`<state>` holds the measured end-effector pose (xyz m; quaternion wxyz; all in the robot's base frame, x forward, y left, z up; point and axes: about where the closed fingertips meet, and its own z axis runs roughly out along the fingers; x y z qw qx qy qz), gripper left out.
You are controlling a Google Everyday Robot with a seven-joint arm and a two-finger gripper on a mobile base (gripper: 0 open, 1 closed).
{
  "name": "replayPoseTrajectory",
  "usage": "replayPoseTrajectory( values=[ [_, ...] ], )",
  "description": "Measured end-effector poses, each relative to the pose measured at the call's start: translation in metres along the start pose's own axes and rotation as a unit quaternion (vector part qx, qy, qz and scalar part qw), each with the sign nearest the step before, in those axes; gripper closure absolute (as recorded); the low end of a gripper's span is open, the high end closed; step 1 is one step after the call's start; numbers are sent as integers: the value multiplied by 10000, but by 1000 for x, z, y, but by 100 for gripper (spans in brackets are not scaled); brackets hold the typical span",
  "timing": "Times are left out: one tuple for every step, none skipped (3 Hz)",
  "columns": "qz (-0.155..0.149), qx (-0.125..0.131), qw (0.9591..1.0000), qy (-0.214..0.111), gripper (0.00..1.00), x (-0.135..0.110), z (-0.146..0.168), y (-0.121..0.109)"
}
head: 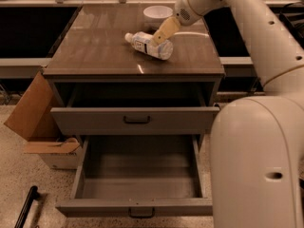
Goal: Pick blue plastic bottle from middle drawer and place on counter
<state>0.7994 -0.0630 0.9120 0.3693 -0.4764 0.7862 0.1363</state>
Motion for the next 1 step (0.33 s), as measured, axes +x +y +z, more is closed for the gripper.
replayPoseTrajectory(
  values=[
    [-139, 333, 9993, 13, 0, -8, -38, -4]
  ],
)
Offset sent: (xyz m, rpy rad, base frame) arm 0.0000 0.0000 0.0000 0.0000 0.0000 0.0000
